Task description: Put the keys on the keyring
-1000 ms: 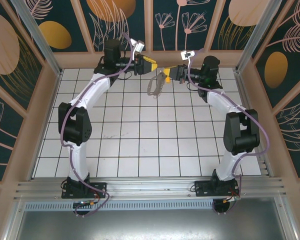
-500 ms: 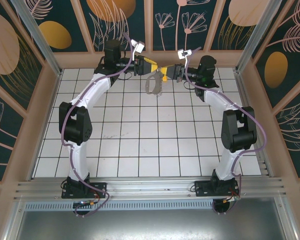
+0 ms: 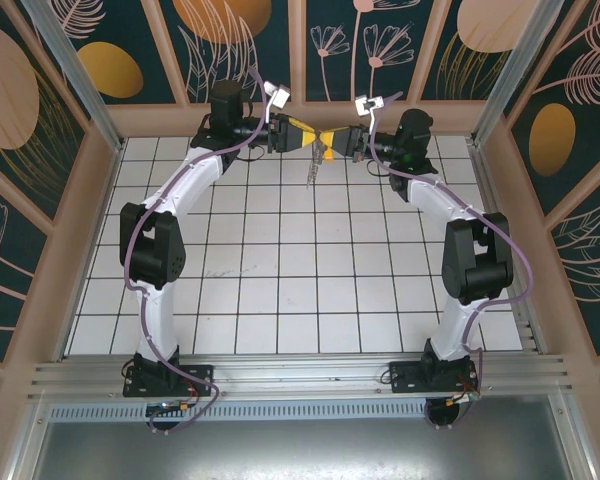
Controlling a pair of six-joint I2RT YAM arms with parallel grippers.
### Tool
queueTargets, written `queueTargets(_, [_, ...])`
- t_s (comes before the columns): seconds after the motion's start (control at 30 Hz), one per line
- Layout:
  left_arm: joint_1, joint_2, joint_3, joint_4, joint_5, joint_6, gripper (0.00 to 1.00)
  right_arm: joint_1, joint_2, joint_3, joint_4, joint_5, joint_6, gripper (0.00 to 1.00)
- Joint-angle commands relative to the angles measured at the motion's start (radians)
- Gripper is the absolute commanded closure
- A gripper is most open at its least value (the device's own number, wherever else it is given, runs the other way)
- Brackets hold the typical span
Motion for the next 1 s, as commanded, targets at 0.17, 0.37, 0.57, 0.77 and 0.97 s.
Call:
queueTargets(0.17, [-0.013,0.028,0.023,0.057,0.038,-0.031,0.62,0.015,0.011,0.041,0.063,-0.006,0.014,1.0])
queueTargets(0.37, [-0.02,0.032,0.028,0.064,0.044,-0.038,0.72,0.018,0.012,0.038,0.062,-0.005,0.012,1.0])
queueTargets(0.57, [-0.026,0.03,0.029,0.071,0.053,-0.04,0.84,0.019,0.012,0.038,0.055,-0.008,0.004,1.0])
queueTargets(0.77, [-0.027,0.024,0.028,0.078,0.062,-0.04,1.0,0.019,0.01,0.031,0.036,-0.013,-0.011,1.0])
queueTargets(0.97, [-0.027,-0.019,-0.021,0.122,0.021,-0.054,1.0,-0.013,-0.05,-0.037,0.054,0.003,-0.012,0.65])
